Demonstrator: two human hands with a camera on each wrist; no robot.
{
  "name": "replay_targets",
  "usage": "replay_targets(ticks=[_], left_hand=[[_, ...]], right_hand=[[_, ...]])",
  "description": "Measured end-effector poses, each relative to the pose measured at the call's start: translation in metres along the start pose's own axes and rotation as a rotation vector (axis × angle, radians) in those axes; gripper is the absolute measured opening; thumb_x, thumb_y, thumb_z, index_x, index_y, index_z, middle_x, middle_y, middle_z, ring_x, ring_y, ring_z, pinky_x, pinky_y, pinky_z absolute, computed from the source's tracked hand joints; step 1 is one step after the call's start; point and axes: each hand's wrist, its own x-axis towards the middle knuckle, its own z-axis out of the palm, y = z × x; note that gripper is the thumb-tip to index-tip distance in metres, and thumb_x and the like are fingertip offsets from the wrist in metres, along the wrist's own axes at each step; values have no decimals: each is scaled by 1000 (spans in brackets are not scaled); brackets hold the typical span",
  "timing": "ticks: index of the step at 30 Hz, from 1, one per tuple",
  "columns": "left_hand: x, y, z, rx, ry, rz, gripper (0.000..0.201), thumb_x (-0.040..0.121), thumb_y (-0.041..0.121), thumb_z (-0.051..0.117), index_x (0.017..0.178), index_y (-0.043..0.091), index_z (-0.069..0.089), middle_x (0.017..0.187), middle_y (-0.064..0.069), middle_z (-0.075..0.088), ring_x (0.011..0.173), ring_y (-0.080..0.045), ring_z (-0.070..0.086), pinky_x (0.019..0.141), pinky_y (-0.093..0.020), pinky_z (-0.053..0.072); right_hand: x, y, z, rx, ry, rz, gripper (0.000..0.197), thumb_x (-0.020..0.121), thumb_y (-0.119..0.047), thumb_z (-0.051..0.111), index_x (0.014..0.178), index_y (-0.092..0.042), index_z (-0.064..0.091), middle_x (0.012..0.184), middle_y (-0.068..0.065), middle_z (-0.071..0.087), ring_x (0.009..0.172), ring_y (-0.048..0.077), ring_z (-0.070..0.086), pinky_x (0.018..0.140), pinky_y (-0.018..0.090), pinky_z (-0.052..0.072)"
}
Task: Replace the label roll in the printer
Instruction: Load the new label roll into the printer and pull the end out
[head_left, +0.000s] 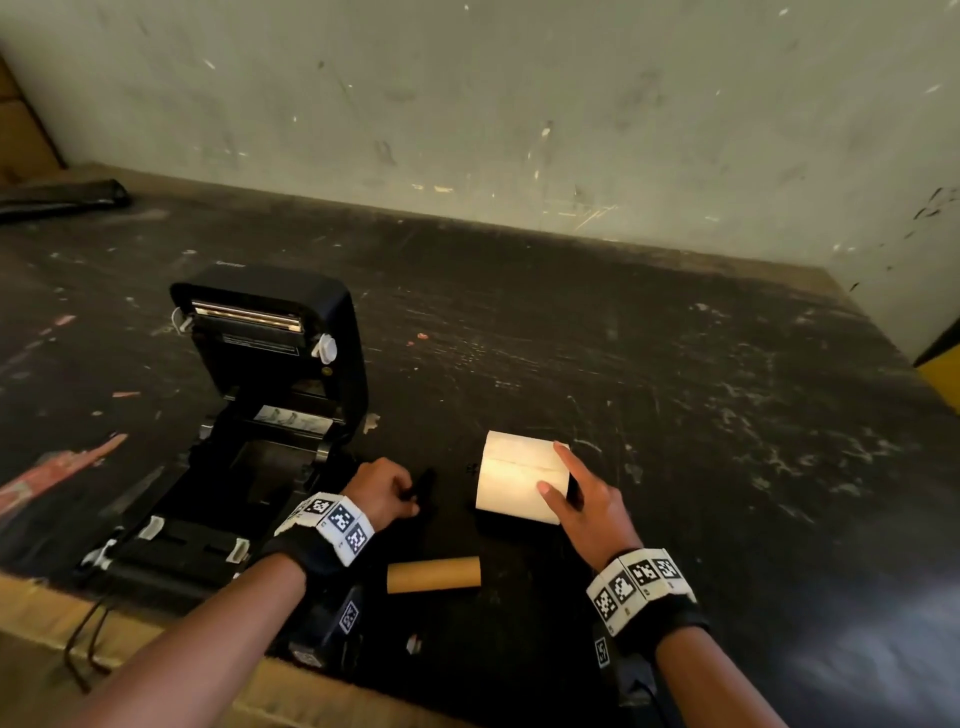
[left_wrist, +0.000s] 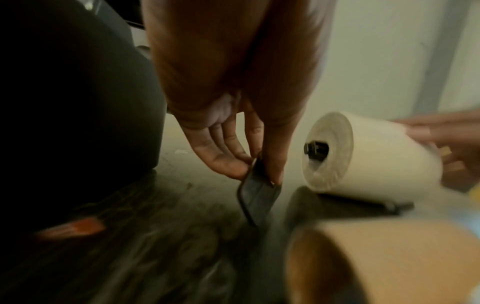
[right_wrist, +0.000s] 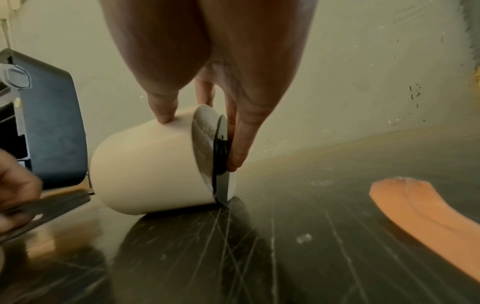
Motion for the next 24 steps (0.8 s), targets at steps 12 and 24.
replay_targets(ticks=[12,24], left_hand=[[20,41,12,-329,65,103,25,84,7,63,109,8,64,87,-3,64,77,-17,64,58,-20,55],[22,44,16,-380,-35,251,39,82,1,63,118,12,60,106,-4,68,98,-14,62,90,-31,49]], right_hand=[[6,3,-1,43,-18,-1,61,92,-41,50,145,-37,19,148,10,36,135,25,34,108,38,32],[8,-1,-3,15,-12,4,61,91,-41,51,144,-37,21,147,8,38,135,24,35,110,40,32]])
